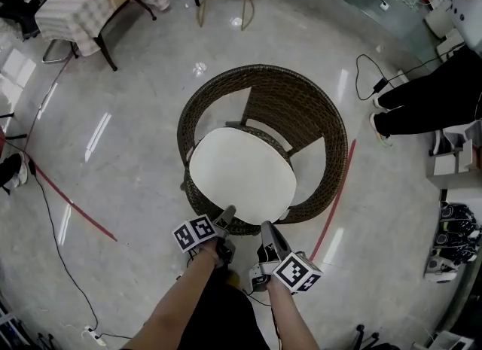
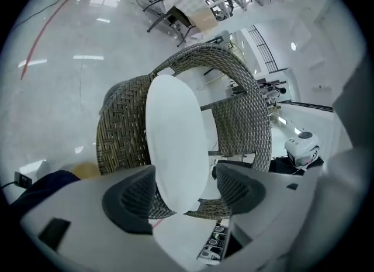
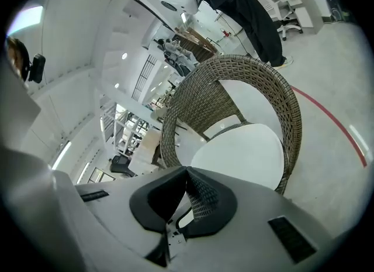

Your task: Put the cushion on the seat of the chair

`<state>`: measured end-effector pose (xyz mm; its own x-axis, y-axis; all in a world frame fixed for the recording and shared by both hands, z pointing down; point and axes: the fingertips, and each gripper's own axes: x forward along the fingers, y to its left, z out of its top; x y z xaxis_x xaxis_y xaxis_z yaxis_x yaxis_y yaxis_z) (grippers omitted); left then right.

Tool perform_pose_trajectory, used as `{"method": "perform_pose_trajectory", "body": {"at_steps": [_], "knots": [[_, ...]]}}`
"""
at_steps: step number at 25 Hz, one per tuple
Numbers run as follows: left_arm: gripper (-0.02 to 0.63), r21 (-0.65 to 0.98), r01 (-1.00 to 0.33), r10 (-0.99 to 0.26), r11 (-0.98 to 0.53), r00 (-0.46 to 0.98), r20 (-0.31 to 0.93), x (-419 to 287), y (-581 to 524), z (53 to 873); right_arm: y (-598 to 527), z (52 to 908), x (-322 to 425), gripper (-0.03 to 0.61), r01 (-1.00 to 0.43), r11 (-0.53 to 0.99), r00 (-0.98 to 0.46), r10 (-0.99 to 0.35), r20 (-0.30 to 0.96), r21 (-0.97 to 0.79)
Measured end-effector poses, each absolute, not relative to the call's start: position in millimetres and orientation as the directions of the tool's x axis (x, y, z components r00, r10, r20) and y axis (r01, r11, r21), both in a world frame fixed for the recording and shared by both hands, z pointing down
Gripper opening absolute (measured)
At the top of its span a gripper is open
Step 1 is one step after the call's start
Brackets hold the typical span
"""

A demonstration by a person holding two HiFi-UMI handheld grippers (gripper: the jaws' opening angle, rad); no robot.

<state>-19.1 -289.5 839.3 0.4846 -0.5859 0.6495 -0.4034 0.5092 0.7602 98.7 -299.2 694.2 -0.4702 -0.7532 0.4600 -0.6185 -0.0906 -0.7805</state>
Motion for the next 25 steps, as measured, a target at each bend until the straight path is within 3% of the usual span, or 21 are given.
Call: {"method": "perform_pose_trajectory", "body": {"at_steps": [4, 14, 19, 21, 25], "knots": [[0.34, 0.792, -0.393, -0.625, 0.468, 0.487, 0.611, -23, -287, 810, -292, 685, 98, 0.017, -0.627, -0.082, -0.468, -0.755, 0.459, -0.775], [0.236, 0.875, -0.439, -0.66, 0.202, 0.599, 0.453, -2, -289, 697, -282, 638, 101, 0.017, -0.605, -0.079, -0.44, -0.796, 0.416, -0.792], [0.225, 0.884, -0.463, -0.675, 0.071, 0.629, 0.384, 9, -290, 644, -287, 604, 104, 0.017, -0.58, -0.05, -0.439, -0.821, 0.364, -0.813], [0.174, 0.872, -0.489, -0.68, 0.017, 0.633, 0.369, 11, -286, 625, -287, 591, 107, 0.017, -0.583, -0.032, -0.441, -0.827, 0.349, -0.812], [0.133, 0.85, -0.519, -0.696, -0.097, 0.645, 0.315, 18, -286, 582, -289, 560, 120, 0.016, -0.631, 0.019, -0.428, -0.843, 0.327, -0.776]]}}
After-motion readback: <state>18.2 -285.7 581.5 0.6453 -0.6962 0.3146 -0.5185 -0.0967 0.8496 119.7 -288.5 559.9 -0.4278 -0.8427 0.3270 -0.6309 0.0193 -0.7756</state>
